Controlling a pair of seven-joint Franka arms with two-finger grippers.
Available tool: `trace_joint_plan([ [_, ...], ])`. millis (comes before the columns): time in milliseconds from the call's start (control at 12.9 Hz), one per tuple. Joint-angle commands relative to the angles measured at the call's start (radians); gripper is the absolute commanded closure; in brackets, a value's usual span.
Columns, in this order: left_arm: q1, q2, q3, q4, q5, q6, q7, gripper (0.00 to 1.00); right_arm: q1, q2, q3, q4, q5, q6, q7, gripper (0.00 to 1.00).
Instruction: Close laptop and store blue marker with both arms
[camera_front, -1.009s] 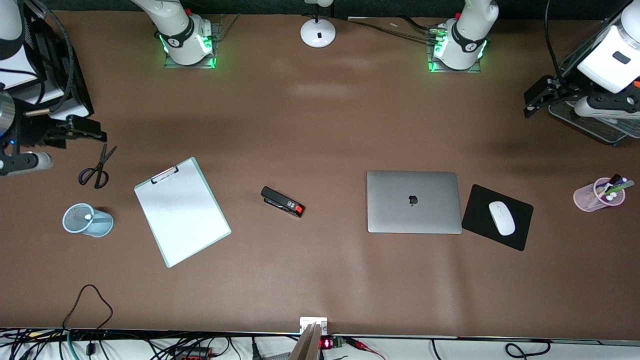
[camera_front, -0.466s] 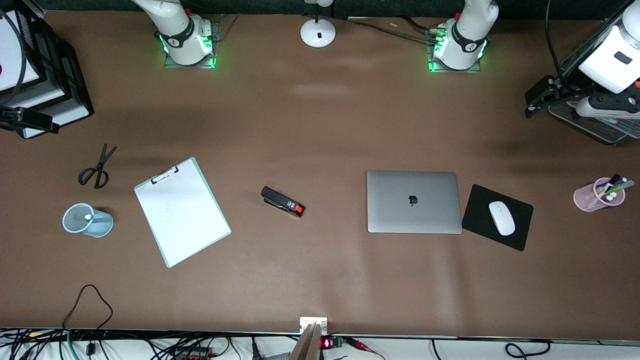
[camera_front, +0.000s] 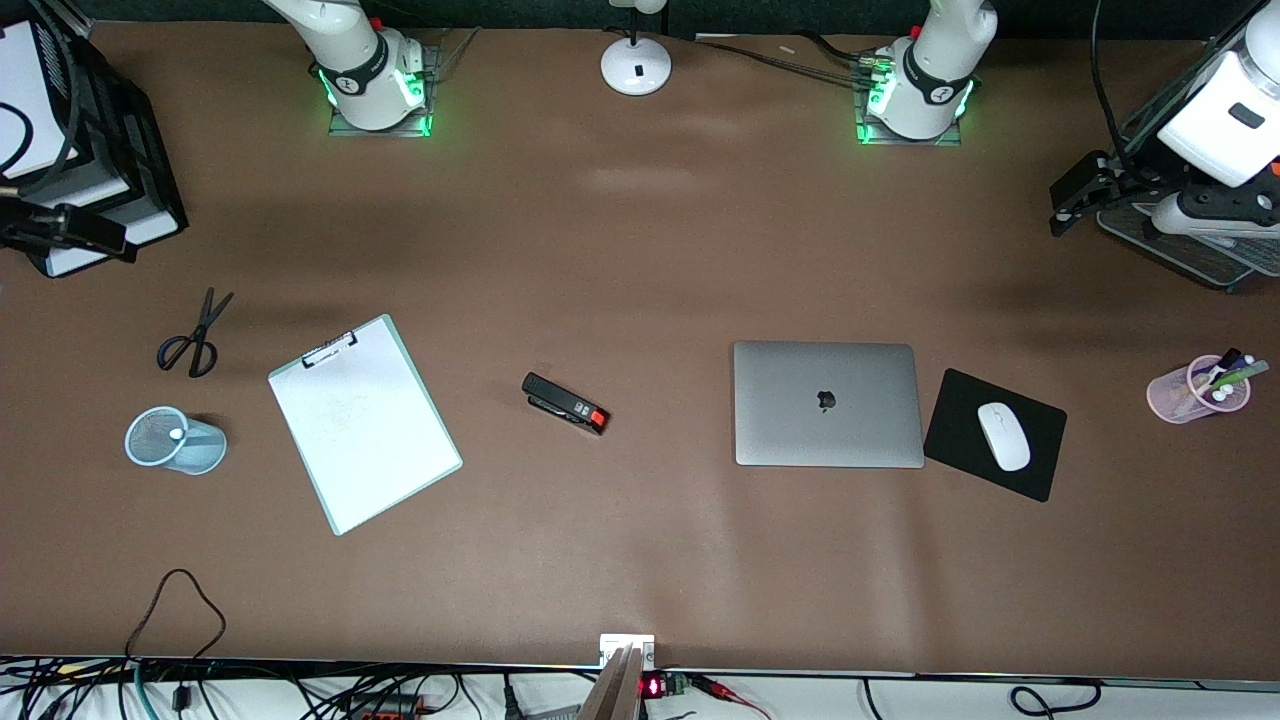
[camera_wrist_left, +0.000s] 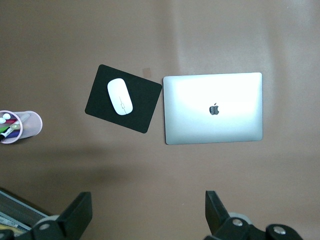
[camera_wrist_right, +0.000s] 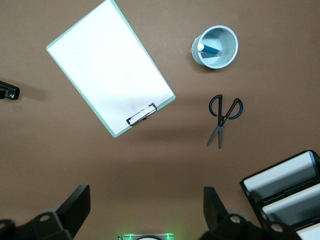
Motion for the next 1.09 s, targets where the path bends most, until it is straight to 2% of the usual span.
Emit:
trace_joint_plan([
  [0,0.007,-0.002,0.001,-0.004,-0.01,0.009,0.011,0.0,0.012,-0.072,-0.005,-0.082,-0.011,0.043,0.013,0.0],
  [388,0.007,-0.004,-0.001,-0.006,-0.01,0.007,0.011,0.0,0.013,-0.166,-0.003,-0.202,-0.012,0.13,0.013,0.0],
  [1009,0.007,-0.01,-0.001,-0.016,-0.01,0.005,0.011,0.0,0.025,-0.149,-0.003,-0.165,-0.014,0.11,0.013,0.0],
])
